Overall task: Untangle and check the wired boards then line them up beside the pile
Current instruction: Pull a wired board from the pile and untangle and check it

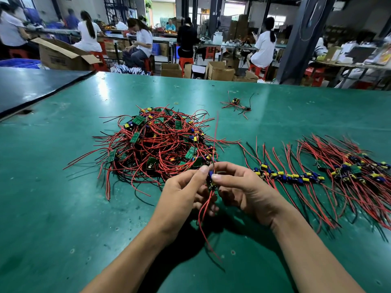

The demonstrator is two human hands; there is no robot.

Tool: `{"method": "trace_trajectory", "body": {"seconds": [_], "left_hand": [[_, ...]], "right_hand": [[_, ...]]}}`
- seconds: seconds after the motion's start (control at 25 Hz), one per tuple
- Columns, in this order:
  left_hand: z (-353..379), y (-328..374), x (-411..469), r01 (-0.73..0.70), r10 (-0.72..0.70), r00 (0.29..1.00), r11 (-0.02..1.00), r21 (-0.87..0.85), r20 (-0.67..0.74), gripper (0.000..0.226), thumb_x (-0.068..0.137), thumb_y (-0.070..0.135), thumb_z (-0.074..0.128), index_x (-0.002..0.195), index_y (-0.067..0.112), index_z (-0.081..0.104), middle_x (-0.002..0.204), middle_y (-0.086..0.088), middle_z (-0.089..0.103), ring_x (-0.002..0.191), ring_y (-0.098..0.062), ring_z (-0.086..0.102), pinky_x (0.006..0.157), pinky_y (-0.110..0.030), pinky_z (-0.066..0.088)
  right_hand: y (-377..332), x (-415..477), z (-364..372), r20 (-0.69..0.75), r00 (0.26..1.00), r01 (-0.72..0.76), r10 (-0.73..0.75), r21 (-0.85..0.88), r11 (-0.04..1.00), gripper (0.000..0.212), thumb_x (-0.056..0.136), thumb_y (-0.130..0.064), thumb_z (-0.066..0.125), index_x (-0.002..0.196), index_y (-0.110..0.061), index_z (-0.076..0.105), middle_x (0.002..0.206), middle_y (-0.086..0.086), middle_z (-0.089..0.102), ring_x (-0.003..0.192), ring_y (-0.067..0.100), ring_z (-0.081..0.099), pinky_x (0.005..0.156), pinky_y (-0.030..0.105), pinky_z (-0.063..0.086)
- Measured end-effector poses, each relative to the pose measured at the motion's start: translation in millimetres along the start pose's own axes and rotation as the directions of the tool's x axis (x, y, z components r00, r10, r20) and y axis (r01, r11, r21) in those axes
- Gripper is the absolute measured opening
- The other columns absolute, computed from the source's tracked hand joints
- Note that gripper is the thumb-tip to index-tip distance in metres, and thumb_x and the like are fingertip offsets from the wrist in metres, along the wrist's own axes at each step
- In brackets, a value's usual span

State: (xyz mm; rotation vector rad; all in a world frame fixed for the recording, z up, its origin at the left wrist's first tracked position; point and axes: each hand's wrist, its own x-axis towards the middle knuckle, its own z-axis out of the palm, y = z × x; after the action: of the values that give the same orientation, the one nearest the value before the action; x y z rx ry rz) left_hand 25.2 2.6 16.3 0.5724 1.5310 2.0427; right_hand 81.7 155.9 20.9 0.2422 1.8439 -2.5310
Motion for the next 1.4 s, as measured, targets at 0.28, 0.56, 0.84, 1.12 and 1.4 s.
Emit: {"method": "trace_trajectory", "body": {"seconds": [0.28, 0.56, 0.84, 1.12, 1.4], "left_hand": [[2, 6, 0, 0.194, -0.168, 0.977, 0.955, -0.225, 0.128, 0.034, 0.082, 0.021, 0.066, 0.108, 0.000, 0.059, 0.065, -0.015, 0.064, 0.050, -0.024, 0.066, 0.045, -0.025, 0.054], [-3, 7, -2, 0.310, -0.248, 0.924, 0.932, -0.190, 0.291, 0.026, 0.080, 0.024, 0.067, 0.098, 0.006, 0.061, 0.071, -0.017, 0.067, 0.058, -0.027, 0.069, 0.049, -0.028, 0.056], [-3, -4, 0, 0.197, -0.190, 0.957, 0.980, -0.008, 0.220, 0.017, 0.075, 0.019, 0.069, 0.089, 0.015, 0.076, 0.096, -0.016, 0.073, 0.089, -0.029, 0.071, 0.073, -0.037, 0.058], [0, -3, 0, 0.161, -0.166, 0.972, 0.986, 0.044, 0.163, 0.025, 0.087, 0.020, 0.068, 0.093, -0.004, 0.068, 0.085, -0.015, 0.068, 0.069, -0.023, 0.067, 0.061, -0.031, 0.054], [1, -5, -1, 0.128, -0.135, 0.985, 0.989, 0.074, 0.105, 0.014, 0.090, 0.007, 0.062, 0.084, 0.004, 0.074, 0.077, -0.018, 0.068, 0.066, -0.023, 0.064, 0.056, -0.025, 0.049]], "right_hand": [[-1, 1, 3, -0.088, 0.996, 0.019, -0.022, -0.035, 0.999, 0.024, 0.072, -0.042, 0.083, 0.084, -0.024, 0.071, 0.072, 0.007, 0.056, 0.063, 0.018, 0.038, 0.059, 0.033, 0.019], [-3, 1, 0, -0.197, 0.978, 0.069, -0.068, -0.001, 0.998, 0.025, 0.061, -0.028, 0.087, 0.076, -0.020, 0.069, 0.059, -0.004, 0.048, 0.045, 0.006, 0.033, 0.044, 0.019, 0.020], [-5, -3, -4, -0.092, 0.996, 0.019, -0.006, 0.141, 0.990, 0.028, 0.063, -0.024, 0.088, 0.075, -0.016, 0.064, 0.065, 0.003, 0.054, 0.051, 0.014, 0.053, 0.050, 0.025, 0.050], [-2, -4, -4, -0.056, 0.998, 0.010, -0.008, 0.045, 0.999, 0.022, 0.070, -0.020, 0.086, 0.074, -0.019, 0.064, 0.062, 0.000, 0.058, 0.048, 0.010, 0.052, 0.047, 0.024, 0.039], [2, -1, -6, -0.072, 0.996, 0.052, -0.058, -0.083, 0.995, 0.028, 0.066, -0.027, 0.091, 0.074, -0.019, 0.065, 0.071, 0.003, 0.061, 0.059, 0.014, 0.055, 0.054, 0.026, 0.048]]}}
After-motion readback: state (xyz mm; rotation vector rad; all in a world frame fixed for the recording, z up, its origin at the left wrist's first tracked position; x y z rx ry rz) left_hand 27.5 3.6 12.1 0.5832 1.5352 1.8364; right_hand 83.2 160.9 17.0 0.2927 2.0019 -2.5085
